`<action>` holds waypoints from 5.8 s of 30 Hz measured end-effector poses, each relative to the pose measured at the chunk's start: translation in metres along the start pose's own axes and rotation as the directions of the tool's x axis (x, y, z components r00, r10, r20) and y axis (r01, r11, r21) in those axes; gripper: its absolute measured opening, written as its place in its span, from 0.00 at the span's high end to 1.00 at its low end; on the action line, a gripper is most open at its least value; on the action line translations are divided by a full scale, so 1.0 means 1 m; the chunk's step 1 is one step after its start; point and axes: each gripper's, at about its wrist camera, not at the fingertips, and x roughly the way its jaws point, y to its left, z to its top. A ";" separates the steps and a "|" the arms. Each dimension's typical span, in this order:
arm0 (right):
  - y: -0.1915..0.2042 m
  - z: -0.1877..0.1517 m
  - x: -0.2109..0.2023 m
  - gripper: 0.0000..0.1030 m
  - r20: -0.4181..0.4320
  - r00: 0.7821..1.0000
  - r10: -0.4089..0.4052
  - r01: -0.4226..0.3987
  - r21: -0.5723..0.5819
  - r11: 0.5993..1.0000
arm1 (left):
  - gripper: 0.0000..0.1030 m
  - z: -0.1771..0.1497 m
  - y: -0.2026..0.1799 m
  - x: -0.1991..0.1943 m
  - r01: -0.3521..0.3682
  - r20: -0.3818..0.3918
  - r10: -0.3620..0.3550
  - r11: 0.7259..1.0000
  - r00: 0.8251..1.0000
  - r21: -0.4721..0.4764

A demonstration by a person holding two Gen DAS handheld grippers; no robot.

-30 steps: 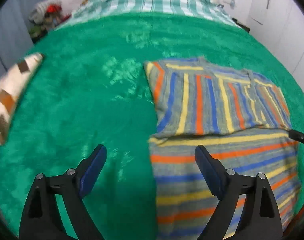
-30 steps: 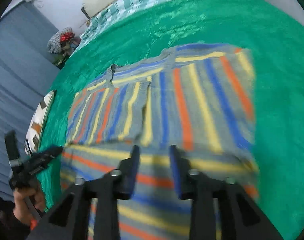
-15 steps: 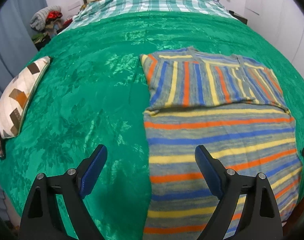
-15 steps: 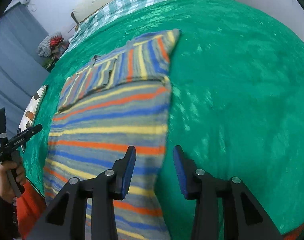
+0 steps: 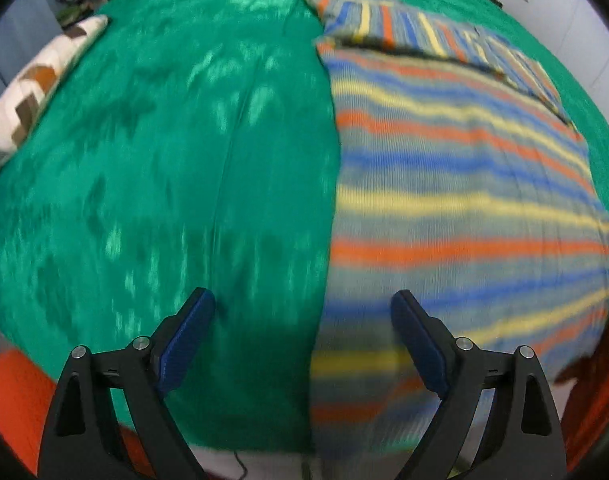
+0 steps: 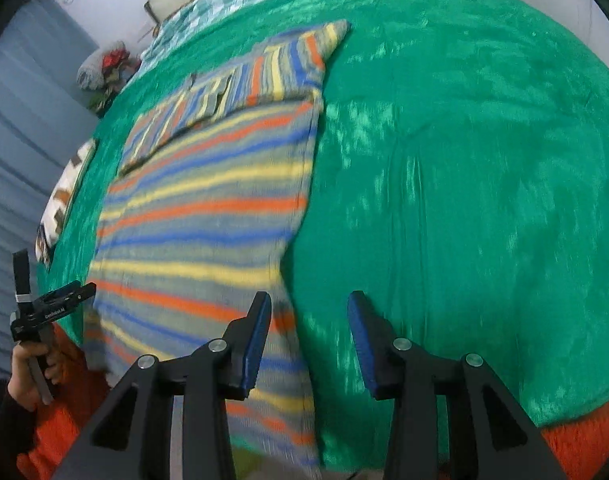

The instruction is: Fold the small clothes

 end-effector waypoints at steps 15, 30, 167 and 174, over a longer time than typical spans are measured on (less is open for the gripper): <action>0.013 -0.034 -0.003 0.52 -0.179 0.983 -0.048 0.028 -0.110 0.994 | 0.11 -0.034 -0.018 -0.004 0.035 -0.095 -0.030 0.998 0.995 0.052; 0.014 -0.037 0.000 0.52 -0.201 0.978 -0.050 0.028 -0.111 0.993 | 0.11 -0.035 -0.030 0.002 0.026 -0.120 -0.015 0.996 0.993 0.088; 0.037 0.033 0.038 0.35 0.169 0.912 -0.375 0.393 -0.090 0.915 | 0.01 0.047 -0.074 0.059 -0.012 0.300 -0.009 0.998 0.954 0.068; 0.037 0.032 0.039 0.34 0.168 0.911 -0.376 0.394 -0.090 0.915 | 0.01 0.046 -0.075 0.059 -0.018 0.306 -0.004 0.997 0.952 0.069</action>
